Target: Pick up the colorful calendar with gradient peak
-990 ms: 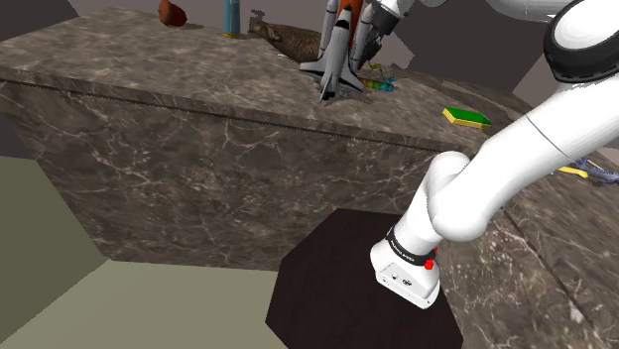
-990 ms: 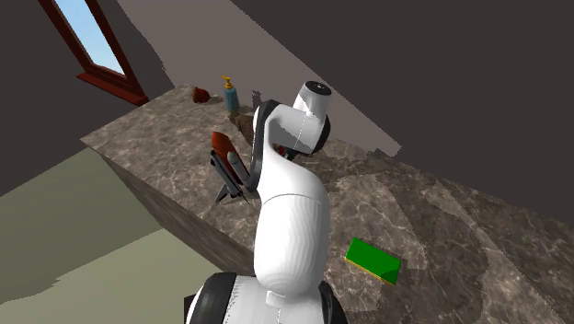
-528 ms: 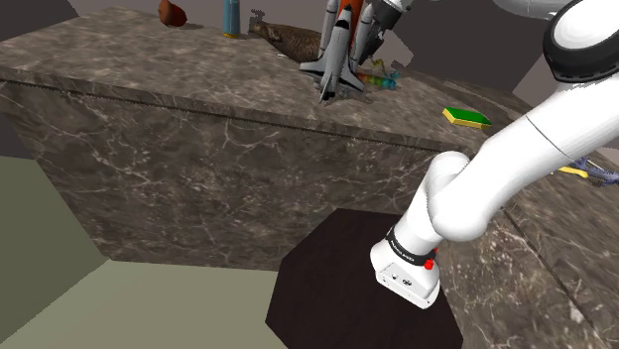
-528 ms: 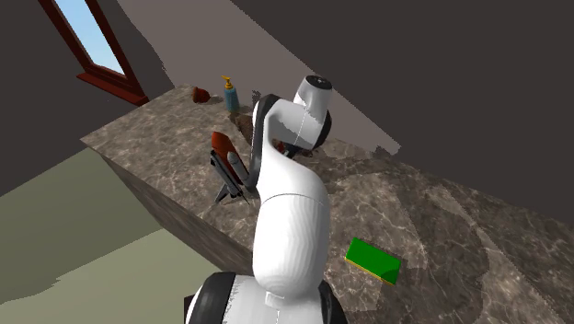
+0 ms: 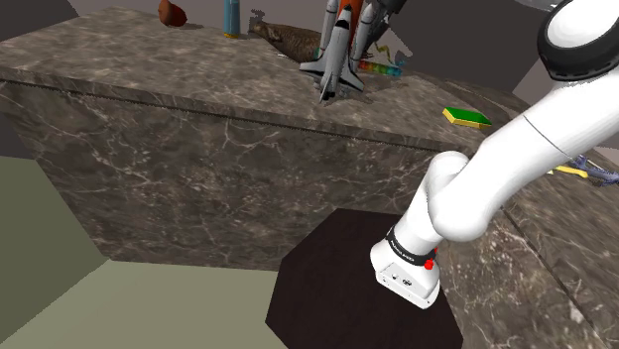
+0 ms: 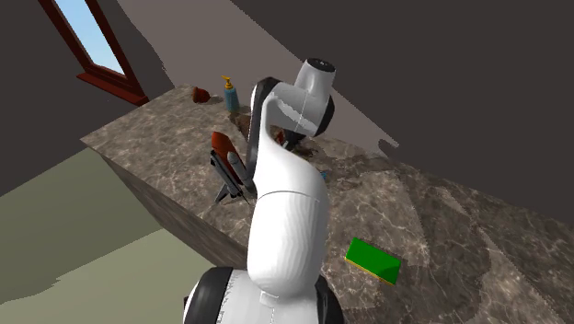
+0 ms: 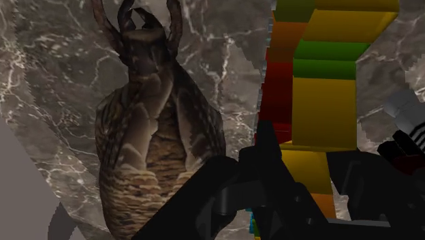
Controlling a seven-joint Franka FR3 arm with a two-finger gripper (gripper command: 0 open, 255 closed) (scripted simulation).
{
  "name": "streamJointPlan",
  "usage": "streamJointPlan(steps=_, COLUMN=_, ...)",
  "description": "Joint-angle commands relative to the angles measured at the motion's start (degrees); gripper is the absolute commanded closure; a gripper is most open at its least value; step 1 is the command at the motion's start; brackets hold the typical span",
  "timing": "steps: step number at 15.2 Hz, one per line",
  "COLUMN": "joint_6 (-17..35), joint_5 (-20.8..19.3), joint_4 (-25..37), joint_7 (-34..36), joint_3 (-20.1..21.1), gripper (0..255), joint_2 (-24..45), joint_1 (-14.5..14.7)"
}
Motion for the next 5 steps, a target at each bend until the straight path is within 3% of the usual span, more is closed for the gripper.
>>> streamJointPlan(steps=1, joint_6=-1.54, joint_5=0.35, joint_4=1.94, joint_7=0.08, joint_3=-0.13, gripper=255, joint_2=0.53, joint_1=0.22)
streamJointPlan(steps=5, joint_6=-3.24, joint_5=0.79, joint_4=4.15, joint_7=0.07, joint_3=-0.39, gripper=255, joint_2=1.20, joint_1=0.46)
